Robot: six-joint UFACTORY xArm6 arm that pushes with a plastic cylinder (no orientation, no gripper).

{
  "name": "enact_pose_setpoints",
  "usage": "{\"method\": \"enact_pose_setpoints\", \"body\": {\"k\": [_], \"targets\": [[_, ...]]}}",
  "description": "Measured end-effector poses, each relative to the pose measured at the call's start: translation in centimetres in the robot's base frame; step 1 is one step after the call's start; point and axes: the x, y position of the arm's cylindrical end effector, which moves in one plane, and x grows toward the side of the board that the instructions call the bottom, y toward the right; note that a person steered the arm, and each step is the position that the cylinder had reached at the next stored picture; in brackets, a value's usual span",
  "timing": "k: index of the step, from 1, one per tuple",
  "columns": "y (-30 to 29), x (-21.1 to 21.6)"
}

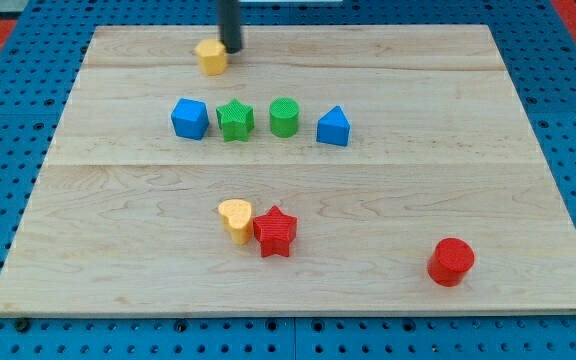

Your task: Slide the yellow hexagon towards blue cube

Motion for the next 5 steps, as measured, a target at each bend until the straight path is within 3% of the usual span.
{"method": "enact_pose_setpoints", "body": {"k": [1,5], "targets": [[-3.0,0.1],[-0.6,1.6]]}}
